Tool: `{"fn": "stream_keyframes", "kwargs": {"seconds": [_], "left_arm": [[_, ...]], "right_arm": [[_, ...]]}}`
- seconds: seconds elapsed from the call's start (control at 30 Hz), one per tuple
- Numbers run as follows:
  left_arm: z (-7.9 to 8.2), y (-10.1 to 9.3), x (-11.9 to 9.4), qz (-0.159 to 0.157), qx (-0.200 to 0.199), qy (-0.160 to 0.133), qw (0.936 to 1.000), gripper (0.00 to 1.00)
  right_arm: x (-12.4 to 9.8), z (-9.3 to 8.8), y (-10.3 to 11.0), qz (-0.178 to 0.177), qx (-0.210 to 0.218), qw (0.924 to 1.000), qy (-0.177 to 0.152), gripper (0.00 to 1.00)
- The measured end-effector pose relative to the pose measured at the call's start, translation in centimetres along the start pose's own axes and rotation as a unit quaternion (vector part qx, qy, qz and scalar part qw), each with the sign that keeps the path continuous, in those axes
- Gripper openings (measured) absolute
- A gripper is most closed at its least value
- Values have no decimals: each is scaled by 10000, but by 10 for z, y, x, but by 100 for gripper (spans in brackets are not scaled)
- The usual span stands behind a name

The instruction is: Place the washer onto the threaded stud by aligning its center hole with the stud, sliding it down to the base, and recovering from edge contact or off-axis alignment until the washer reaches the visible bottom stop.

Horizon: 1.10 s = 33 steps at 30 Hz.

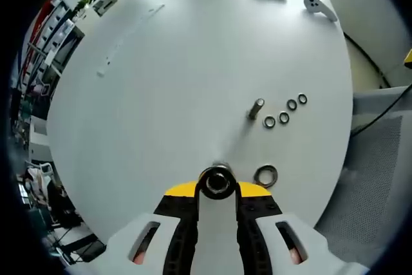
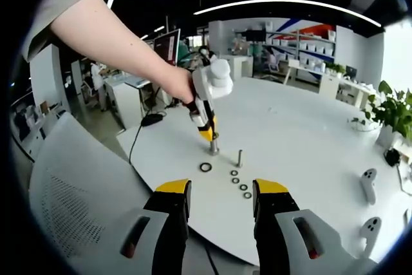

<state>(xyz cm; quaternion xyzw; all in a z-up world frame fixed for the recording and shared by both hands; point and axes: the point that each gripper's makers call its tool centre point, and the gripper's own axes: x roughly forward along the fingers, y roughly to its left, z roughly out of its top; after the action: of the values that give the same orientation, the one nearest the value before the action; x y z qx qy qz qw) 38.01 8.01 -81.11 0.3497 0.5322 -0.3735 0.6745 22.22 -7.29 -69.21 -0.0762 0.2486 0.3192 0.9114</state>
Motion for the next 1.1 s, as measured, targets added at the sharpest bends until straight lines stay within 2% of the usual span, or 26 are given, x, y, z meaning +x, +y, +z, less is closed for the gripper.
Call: {"fn": "stream_keyframes", "kwargs": {"seconds": [0.5,0.87,1.1], "left_arm": [[-7,-6,35,-49,69,299,9995,19],[-10,-10,43,-66,49,354,9993,19],[-11,-8,42,-73,-200,285,9994,20]], "right_arm": [[0,-2,-2,-57,-7,10000,64,40],[0,-2,-3,-84,-21,9999,69,40],[0,-2,-3,-91,2,9999,62,40]]}}
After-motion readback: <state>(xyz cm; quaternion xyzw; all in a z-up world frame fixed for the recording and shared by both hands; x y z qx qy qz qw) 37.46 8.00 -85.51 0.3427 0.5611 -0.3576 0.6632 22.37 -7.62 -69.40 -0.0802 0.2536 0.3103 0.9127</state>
